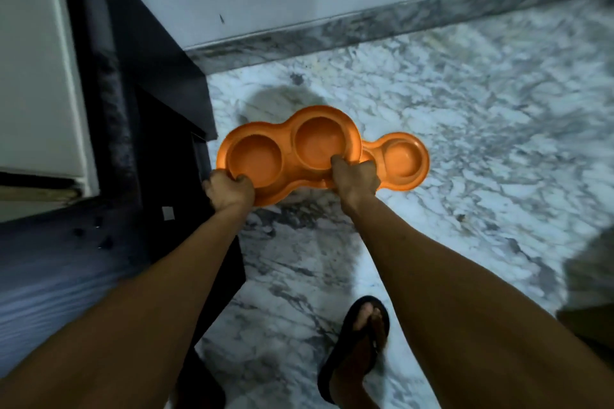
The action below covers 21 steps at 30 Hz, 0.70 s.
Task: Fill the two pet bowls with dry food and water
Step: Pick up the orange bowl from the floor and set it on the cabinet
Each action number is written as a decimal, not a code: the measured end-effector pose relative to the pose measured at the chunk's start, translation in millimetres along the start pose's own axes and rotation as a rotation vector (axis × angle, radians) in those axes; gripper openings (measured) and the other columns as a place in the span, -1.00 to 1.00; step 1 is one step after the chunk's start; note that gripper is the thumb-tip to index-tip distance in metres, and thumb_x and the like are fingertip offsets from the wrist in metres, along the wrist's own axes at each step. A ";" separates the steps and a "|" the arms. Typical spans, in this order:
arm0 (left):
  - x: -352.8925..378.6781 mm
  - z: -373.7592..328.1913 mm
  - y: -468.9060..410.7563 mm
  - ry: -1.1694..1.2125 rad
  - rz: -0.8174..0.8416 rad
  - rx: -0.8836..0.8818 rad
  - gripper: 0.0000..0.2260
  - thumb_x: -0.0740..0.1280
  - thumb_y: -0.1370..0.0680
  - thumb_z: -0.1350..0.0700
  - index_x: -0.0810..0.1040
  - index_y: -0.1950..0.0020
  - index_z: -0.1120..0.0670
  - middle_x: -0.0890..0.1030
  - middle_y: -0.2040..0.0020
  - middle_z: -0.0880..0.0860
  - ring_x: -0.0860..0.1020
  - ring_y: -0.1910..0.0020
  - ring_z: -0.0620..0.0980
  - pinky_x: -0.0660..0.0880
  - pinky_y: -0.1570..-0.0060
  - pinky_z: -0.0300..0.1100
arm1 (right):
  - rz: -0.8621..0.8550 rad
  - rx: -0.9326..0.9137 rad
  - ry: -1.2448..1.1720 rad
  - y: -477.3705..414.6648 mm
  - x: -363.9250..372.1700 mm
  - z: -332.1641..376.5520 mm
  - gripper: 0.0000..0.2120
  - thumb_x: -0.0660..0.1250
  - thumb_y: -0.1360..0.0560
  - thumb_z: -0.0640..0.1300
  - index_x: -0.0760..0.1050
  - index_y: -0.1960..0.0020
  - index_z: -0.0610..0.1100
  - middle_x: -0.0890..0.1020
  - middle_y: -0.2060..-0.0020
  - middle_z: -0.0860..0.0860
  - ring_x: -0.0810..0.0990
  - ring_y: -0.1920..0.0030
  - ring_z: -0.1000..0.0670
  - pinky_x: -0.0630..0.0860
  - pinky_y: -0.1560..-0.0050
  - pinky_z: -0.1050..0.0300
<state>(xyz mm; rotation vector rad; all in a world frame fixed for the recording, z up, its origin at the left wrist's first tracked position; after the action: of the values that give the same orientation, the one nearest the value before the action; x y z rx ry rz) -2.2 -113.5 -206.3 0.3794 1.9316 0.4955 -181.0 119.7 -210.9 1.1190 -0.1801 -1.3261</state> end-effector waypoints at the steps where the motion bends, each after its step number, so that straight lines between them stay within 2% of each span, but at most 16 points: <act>1: -17.4 -13.2 18.9 0.013 0.001 -0.008 -0.68 0.28 -0.50 0.18 0.52 -0.21 0.31 0.51 -0.23 0.34 0.53 -0.16 0.34 0.48 -0.15 0.07 | 0.001 0.002 -0.019 16.9 -18.8 15.8 -0.31 0.42 -0.39 0.11 0.34 -0.36 -0.26 0.52 -0.23 -0.22 0.51 -0.25 -0.26 0.50 -0.23 -0.11; 4: -71.3 -55.7 76.5 0.084 0.002 0.000 -0.65 0.30 -0.47 0.17 0.51 -0.21 0.31 0.51 -0.21 0.34 0.55 -0.08 0.35 0.52 -0.13 0.15 | 0.004 0.004 -0.051 64.0 -74.6 58.2 -0.22 0.42 -0.22 0.19 0.38 -0.27 -0.26 0.59 -0.12 -0.21 0.60 -0.11 -0.28 0.58 -0.10 -0.21; 6: -107.3 -82.8 114.4 0.136 0.025 0.013 -0.65 0.30 -0.45 0.13 0.52 -0.17 0.28 0.52 -0.17 0.32 0.57 -0.03 0.33 0.54 -0.10 0.19 | 0.002 -0.023 -0.027 88.2 -114.7 85.8 -0.24 0.37 -0.13 0.24 0.45 -0.15 -0.25 0.64 -0.01 -0.21 0.64 0.00 -0.29 0.62 0.00 -0.21; 9: -159.6 -120.2 164.6 0.207 0.046 0.041 -0.60 0.26 -0.38 0.05 0.53 -0.12 0.24 0.54 -0.12 0.28 0.57 0.00 0.30 0.55 -0.09 0.17 | -0.004 -0.053 -0.023 146.4 -176.3 134.6 -0.49 0.41 -0.32 0.14 0.39 -0.06 -0.20 0.58 0.08 -0.13 0.62 0.01 -0.26 0.60 -0.01 -0.23; 11: -199.5 -146.8 197.8 0.239 0.046 0.060 -0.61 0.27 -0.39 0.04 0.53 -0.11 0.24 0.54 -0.11 0.27 0.58 0.01 0.28 0.56 -0.07 0.13 | -0.017 -0.091 -0.045 183.7 -214.7 167.1 -0.57 0.42 -0.39 0.10 0.40 -0.12 -0.10 0.55 0.07 -0.12 0.60 -0.04 -0.25 0.59 -0.05 -0.24; 14: -258.2 -187.8 246.3 0.293 0.057 0.126 -0.62 0.28 -0.40 0.01 0.55 -0.07 0.26 0.56 -0.10 0.28 0.58 0.06 0.26 0.57 -0.01 0.09 | -0.045 -0.162 -0.080 231.8 -259.3 210.8 -0.40 0.44 -0.36 0.15 0.44 -0.29 -0.12 0.56 -0.10 -0.19 0.56 -0.16 -0.27 0.57 -0.11 -0.25; 16: -298.4 -210.0 275.8 0.347 0.049 0.176 -0.62 0.27 -0.38 0.01 0.55 -0.04 0.25 0.58 -0.06 0.28 0.58 0.01 0.25 0.56 -0.03 0.10 | -0.052 -0.208 -0.098 265.0 -283.7 238.0 -0.38 0.43 -0.38 0.16 0.44 -0.33 -0.12 0.54 -0.18 -0.19 0.54 -0.19 -0.27 0.57 -0.12 -0.26; 19: -354.2 -232.6 311.1 0.385 0.014 0.242 -0.64 0.28 -0.44 0.05 0.55 -0.11 0.27 0.56 -0.10 0.28 0.52 -0.13 0.27 0.51 -0.11 0.08 | -0.060 -0.249 -0.149 314.2 -310.2 267.8 -0.43 0.42 -0.38 0.15 0.45 -0.30 -0.09 0.51 -0.20 -0.20 0.53 -0.17 -0.27 0.57 -0.11 -0.26; 21: -391.0 -237.6 329.4 0.438 0.005 0.246 -0.61 0.30 -0.48 0.08 0.49 -0.22 0.29 0.48 -0.21 0.29 0.49 -0.17 0.28 0.46 -0.16 0.04 | -0.071 -0.274 -0.196 349.2 -322.5 280.9 -0.58 0.41 -0.40 0.12 0.47 -0.16 -0.06 0.52 -0.11 -0.18 0.55 -0.10 -0.26 0.58 -0.08 -0.27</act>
<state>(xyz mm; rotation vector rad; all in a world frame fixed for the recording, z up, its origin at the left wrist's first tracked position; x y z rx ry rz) -54.5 -54.7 352.0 0.4612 2.4280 0.3634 -235.8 178.7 335.3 0.7708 -0.0987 -1.4752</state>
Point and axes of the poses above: each hand's wrist, its own y-axis away from the middle knuckle, its own x-axis out of the palm, z = x × y, the point moved 9 cm from there along -y, towards the middle knuckle
